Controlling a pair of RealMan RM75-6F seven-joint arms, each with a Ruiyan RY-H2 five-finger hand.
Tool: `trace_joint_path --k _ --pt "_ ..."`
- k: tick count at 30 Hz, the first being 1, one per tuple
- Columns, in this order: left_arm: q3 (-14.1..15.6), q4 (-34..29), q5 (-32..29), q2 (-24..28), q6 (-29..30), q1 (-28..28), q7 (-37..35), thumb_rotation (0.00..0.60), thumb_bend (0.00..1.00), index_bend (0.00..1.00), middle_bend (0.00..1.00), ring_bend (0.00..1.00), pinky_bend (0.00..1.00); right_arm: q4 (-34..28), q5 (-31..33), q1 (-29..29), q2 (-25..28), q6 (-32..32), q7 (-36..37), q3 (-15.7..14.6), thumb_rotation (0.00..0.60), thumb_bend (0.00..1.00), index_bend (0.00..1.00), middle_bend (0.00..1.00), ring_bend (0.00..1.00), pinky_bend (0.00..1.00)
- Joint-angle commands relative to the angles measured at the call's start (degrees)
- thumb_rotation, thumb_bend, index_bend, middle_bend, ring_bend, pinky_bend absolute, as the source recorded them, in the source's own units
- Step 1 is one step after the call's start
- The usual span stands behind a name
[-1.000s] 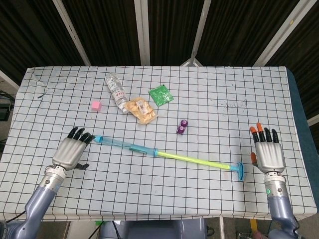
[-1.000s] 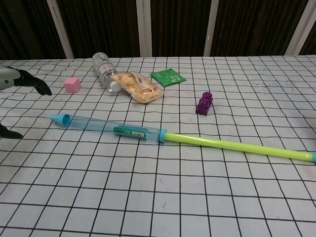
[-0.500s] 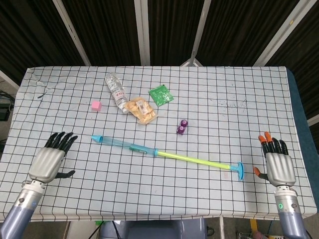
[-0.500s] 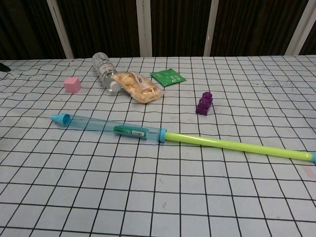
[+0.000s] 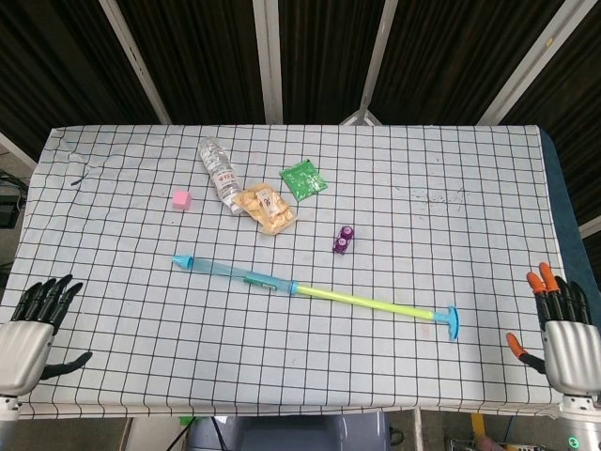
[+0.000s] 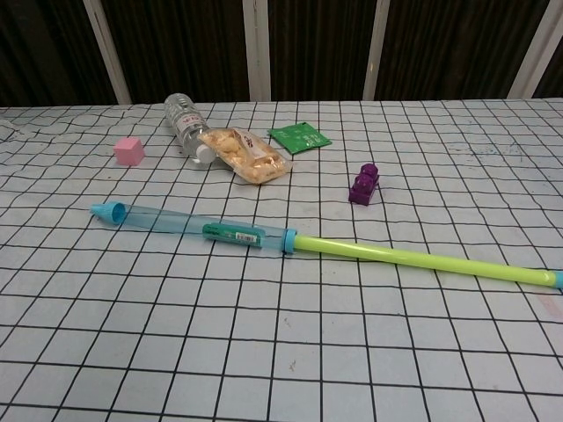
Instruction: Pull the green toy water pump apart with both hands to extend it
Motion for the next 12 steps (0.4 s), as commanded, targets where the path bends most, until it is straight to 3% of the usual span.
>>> trace_joint_path --k 1,12 --pt "-1.4 4.6 0.9 -1.0 2.4 2.0 -2.2 0.600 0.12 0.00 0.00 0.00 0.00 0.6 0.2 -0.7 0.0 -0.1 1.2 0.1 0.600 0.27 0.00 0.00 0.00 0.00" --pt "-4.9 5.0 -3.1 -0.8 0.7 3.2 -5.0 0.600 0.12 0.00 0.00 0.00 0.00 1.0 0.4 -0.9 -0.8 -1.2 -0.1 1.6 0.600 0.27 0.00 0.00 0.00 0.00"
